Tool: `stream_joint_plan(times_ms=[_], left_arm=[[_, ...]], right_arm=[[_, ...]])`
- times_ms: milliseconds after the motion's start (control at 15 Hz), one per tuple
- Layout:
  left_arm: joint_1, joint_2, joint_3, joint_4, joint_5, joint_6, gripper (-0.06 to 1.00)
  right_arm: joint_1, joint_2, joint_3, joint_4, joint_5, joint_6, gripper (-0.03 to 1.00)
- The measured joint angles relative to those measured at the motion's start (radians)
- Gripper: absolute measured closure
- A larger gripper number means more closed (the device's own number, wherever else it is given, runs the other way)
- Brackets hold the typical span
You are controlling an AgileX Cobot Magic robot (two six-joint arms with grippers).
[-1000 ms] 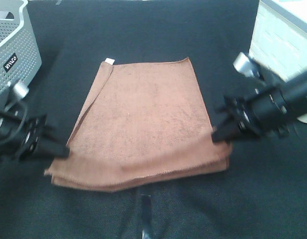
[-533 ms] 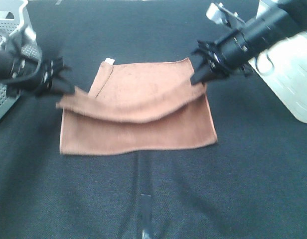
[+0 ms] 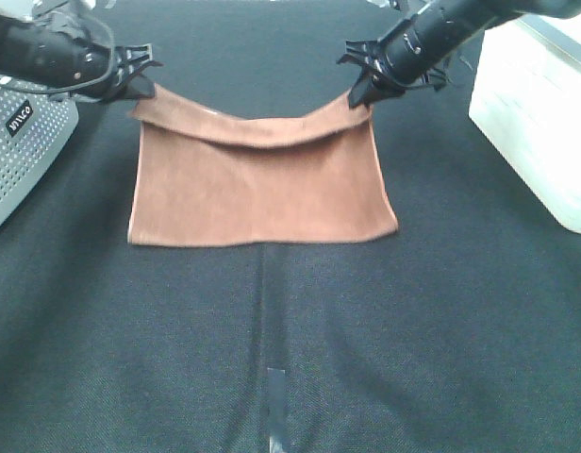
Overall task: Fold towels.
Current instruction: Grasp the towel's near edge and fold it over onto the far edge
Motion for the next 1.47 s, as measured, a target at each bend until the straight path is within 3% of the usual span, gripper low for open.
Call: stream_joint_plan(times_ms=[267,533,667,733,933,1067,1200,1267,1467], left_arm=[[0.000,0.176,-0.226,0.015,-0.077,0.000,0.94],[0.000,0.357,-0.454,0.015,-0.092,0.000,0.94],[0.000,0.393,-0.489,0.015,-0.096,0.000,0.87],[0.000,0.398,-0.491,0.016,-0.097,0.000,0.76],[0.000,0.398,-0.494,0.034,-0.072,0.000,0.31],[0.000,0.398,-0.494,0.060,-0.011,0.000,0.19],[0.014,0.393,-0.494,0.095,0.097,-0.004,0.18],[0.039,0.380,-0.494,0.121,0.210,-0.047,0.19],[0.081,0.338,-0.495,0.215,0.395,-0.183,0.19]], right_arm=[[-0.014,0.173,-0.226,-0.042,-0.074,0.050,0.97],[-0.018,0.274,-0.248,-0.043,-0.232,0.044,0.97],[-0.018,0.280,-0.249,-0.043,-0.250,0.044,0.94],[-0.018,0.280,-0.250,-0.043,-0.263,0.044,0.85],[-0.018,0.277,-0.251,-0.046,-0.281,0.044,0.29],[-0.018,0.254,-0.251,-0.091,-0.223,0.044,0.14],[-0.018,0.215,-0.253,-0.149,-0.098,0.044,0.11],[-0.018,0.191,-0.255,-0.174,-0.002,0.044,0.11],[-0.018,0.174,-0.255,-0.178,0.183,0.083,0.10]])
